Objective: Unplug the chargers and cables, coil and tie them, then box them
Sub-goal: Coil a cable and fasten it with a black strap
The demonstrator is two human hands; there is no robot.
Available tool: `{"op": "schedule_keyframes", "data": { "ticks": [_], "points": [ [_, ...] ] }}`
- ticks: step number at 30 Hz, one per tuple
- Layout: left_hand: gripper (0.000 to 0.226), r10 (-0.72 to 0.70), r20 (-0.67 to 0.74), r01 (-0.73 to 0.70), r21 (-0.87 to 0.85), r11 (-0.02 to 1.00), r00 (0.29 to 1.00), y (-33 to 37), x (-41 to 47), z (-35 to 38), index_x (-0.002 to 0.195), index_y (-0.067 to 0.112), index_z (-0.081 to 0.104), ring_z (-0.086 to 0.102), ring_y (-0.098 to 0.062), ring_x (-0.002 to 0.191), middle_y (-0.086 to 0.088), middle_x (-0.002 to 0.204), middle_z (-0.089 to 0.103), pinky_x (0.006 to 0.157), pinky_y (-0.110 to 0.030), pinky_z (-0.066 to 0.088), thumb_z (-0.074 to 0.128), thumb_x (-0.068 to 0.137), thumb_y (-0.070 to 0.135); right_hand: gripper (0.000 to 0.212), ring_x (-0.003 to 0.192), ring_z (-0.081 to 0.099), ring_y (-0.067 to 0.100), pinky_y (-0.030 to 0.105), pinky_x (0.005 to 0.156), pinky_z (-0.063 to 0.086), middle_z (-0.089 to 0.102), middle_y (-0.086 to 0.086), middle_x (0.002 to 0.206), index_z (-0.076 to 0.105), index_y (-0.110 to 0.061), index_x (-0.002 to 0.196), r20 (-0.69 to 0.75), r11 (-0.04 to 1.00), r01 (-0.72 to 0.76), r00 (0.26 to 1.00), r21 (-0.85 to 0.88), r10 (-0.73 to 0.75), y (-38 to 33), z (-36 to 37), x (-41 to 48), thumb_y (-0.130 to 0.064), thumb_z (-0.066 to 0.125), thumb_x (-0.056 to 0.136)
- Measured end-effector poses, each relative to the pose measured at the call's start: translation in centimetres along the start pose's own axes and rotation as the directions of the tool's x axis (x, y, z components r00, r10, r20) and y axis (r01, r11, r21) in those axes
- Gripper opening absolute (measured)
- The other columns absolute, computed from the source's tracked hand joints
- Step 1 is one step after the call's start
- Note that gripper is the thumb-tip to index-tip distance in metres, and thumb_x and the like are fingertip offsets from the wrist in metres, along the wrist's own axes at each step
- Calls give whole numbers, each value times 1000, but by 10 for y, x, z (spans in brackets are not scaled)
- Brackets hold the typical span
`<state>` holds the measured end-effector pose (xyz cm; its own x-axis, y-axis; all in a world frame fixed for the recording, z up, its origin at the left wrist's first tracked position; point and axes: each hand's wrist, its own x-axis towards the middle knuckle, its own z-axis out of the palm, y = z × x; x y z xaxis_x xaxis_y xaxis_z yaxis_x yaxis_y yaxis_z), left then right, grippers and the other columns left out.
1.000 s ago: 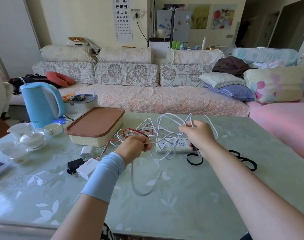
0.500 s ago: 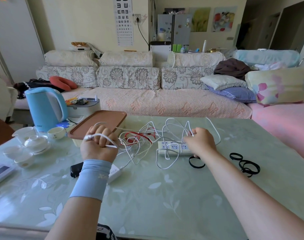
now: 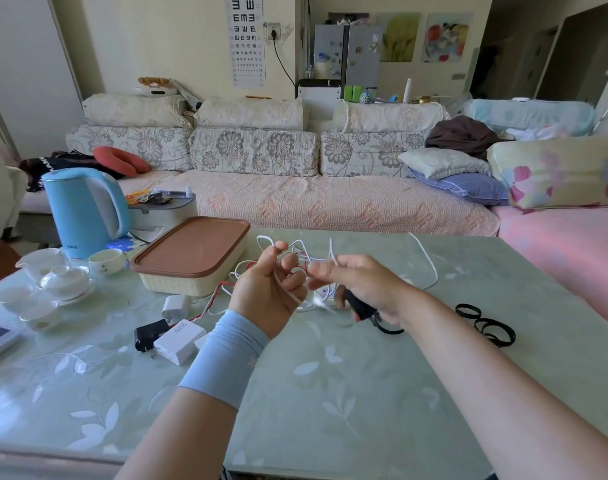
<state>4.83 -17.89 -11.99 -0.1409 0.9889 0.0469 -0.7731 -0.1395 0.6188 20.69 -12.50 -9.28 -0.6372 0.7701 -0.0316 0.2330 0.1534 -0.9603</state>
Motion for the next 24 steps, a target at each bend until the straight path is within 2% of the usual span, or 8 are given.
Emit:
{"op": "schedule_keyframes", "data": {
  "ticks": [4,8,12,15,18,20,22,24],
  "points": [
    [7,27,-32,-28,-18,999,999,1,0,3,88,26,52,47,-11,50,6,69,50,51,-23,47,53,89,33,34,52,42,17,22,41,33,64,23,81,73,-14,99,199,986,1,979,-165,32,6,6,-3,-39,81,78],
    [16,172,-145,-141,202,969,974,13,-4,0,84,20,54,59,-10,52,4,72,59,49,-22,53,49,98,19,22,54,51,12,23,45,42,72,9,75,66,-12,75,366,965,-61,918,-255,155,4,-9,-8,-28,68,91],
    [17,258,-229,-116,494,861,939,24,-9,-8,81,12,55,62,-16,49,-2,69,62,48,-26,54,54,98,18,28,54,60,10,23,54,44,71,4,65,61,-14,78,407,974,-62,901,-217,148,3,-24,-14,-29,52,100],
    [35,288,-290,140,884,445,913,32,-18,-10,75,10,65,59,-21,43,-3,66,68,40,-19,42,56,95,38,31,56,58,16,28,67,45,58,0,49,67,-15,85,391,989,-10,918,-151,69,6,-28,-13,-37,50,97],
    [48,552,-192,272,960,-65,811,35,-22,-11,60,11,64,59,-25,55,-3,56,64,51,-24,44,55,88,50,33,44,48,14,47,88,51,43,-2,42,69,-13,88,407,999,-44,912,-3,41,9,-26,-9,-42,53,91],
    [33,724,53,74,987,-142,688,33,-20,-5,68,13,62,57,-18,64,3,60,61,61,-27,41,61,87,40,30,43,38,14,51,78,56,36,-2,45,68,-13,88,444,988,-105,895,116,43,7,-23,-8,-38,53,92],
    [7,690,316,-261,947,-188,651,27,-16,2,89,19,66,58,-8,77,10,81,67,75,-25,42,66,86,25,25,45,36,13,37,57,56,33,-2,50,67,-15,90,472,976,-121,882,179,23,3,-22,-8,-35,53,94],
    [35,530,495,-376,869,-323,688,15,-11,3,115,20,62,53,-13,97,6,107,64,90,-27,40,68,81,21,15,48,38,12,25,43,44,36,-2,58,68,-17,95,500,965,-126,866,231,-7,0,-26,-8,-27,57,95]
  ]
}}
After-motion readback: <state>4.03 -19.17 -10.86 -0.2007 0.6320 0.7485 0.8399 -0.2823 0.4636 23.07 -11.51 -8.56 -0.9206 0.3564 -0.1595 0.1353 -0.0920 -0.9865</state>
